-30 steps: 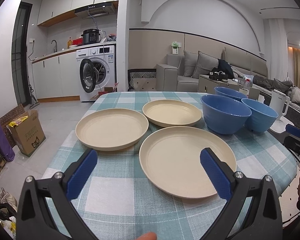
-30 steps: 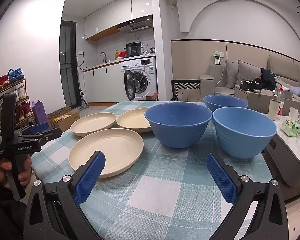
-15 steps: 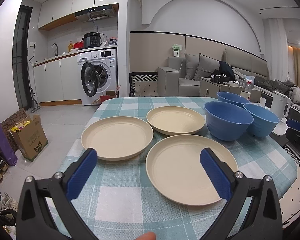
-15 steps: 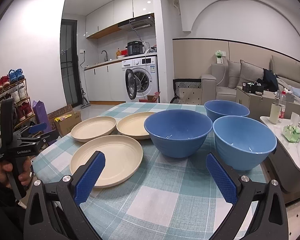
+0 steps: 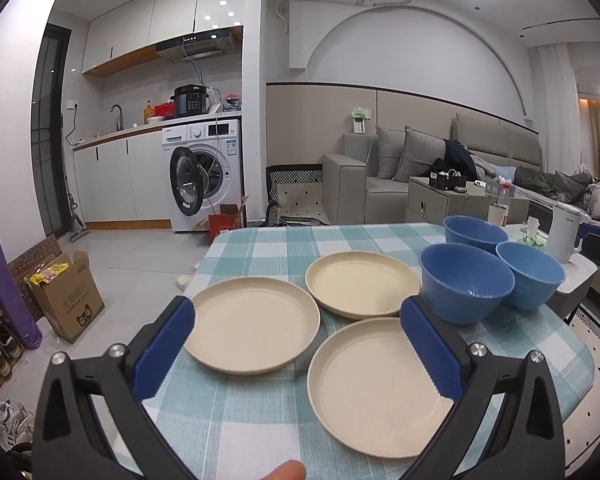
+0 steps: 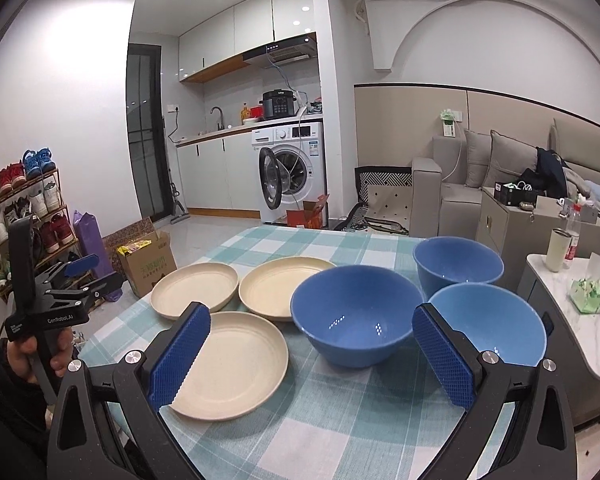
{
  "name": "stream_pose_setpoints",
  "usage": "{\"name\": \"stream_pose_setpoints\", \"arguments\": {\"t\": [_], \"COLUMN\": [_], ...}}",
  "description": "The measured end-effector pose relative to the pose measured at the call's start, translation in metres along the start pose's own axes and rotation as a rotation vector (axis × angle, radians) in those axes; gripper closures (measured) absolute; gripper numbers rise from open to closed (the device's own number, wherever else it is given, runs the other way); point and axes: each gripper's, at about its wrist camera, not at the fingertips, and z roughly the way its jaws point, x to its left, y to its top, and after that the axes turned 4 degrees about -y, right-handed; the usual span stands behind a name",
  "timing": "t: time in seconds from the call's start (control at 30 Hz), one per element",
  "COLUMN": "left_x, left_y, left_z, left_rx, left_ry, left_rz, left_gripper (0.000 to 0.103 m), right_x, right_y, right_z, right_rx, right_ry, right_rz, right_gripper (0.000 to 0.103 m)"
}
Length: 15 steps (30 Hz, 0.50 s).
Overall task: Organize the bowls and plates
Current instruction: 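Move both grippers forward toward the nearest large beige plate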
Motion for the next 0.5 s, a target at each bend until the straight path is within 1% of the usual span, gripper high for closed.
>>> {"name": "stream_pose_setpoints", "arguments": {"t": [0.23, 0.37, 0.5], "left_x": [0.008, 0.023, 0.033], "left_y": [0.022, 0.032, 0.039], "left_z": [0.012, 0.025, 0.038], "left_rx": [-0.002, 0.015, 0.027], "left_ry": [0.029, 0.021, 0.035], "left_rz": [0.013, -0.037, -0.062], "left_gripper": [0.0, 0.0, 0.0], "right_x": [0.003, 0.007, 0.013], "right_y": [0.028, 0.043, 0.053], "right_z": [0.009, 0.02, 0.029], "right_rx": [0.012, 0.026, 0.03], "right_ry": [0.018, 0.032, 0.054], "right_rz": [-0.017, -0.025, -0.02], "right_gripper": [0.0, 0.0, 0.0]}}
